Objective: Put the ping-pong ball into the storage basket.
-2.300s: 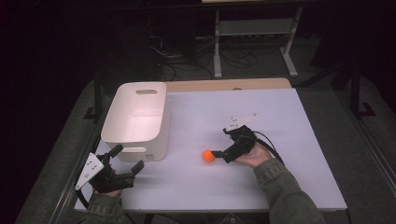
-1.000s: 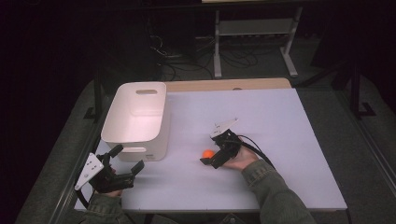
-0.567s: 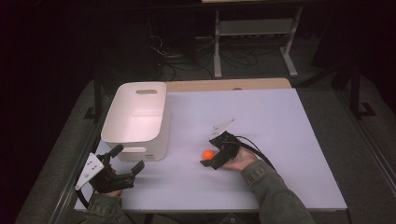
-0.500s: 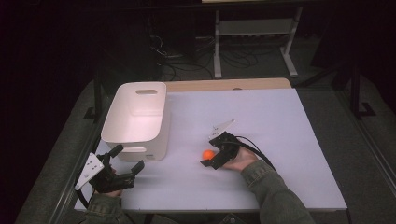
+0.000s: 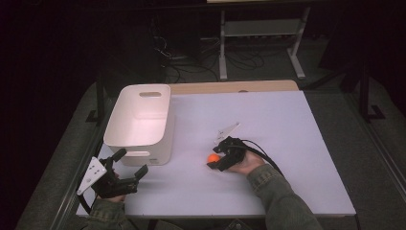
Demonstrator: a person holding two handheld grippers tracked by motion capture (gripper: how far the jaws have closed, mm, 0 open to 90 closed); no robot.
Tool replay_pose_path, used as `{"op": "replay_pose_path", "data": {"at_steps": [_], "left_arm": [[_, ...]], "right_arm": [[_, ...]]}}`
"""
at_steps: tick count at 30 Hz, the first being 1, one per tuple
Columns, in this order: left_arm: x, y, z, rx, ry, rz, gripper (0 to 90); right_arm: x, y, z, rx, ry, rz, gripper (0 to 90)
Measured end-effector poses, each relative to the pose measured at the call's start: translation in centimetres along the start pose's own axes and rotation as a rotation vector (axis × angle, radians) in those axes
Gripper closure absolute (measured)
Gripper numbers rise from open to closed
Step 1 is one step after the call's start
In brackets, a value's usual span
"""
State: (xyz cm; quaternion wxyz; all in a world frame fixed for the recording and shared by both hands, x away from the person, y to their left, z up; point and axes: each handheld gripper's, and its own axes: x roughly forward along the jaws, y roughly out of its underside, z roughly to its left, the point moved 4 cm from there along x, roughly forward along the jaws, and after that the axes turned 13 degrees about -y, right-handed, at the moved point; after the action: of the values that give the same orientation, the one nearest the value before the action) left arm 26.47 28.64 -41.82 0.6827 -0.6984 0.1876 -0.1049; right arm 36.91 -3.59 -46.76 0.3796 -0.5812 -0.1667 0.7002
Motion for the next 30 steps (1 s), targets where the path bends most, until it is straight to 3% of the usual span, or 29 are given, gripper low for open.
{"op": "replay_pose_path", "data": {"at_steps": [11, 30], "left_arm": [[0.0, 0.0, 0.0, -0.002, 0.003, 0.002, 0.0], [0.0, 0.0, 0.0, -0.003, 0.003, 0.001, 0.0]], "right_arm": [[0.1, 0.1, -0.1, -0.002, -0.008, 0.008, 48.8], [-1.1, -0.3, 0.0, 0.003, -0.024, -0.022, 49.8]]}}
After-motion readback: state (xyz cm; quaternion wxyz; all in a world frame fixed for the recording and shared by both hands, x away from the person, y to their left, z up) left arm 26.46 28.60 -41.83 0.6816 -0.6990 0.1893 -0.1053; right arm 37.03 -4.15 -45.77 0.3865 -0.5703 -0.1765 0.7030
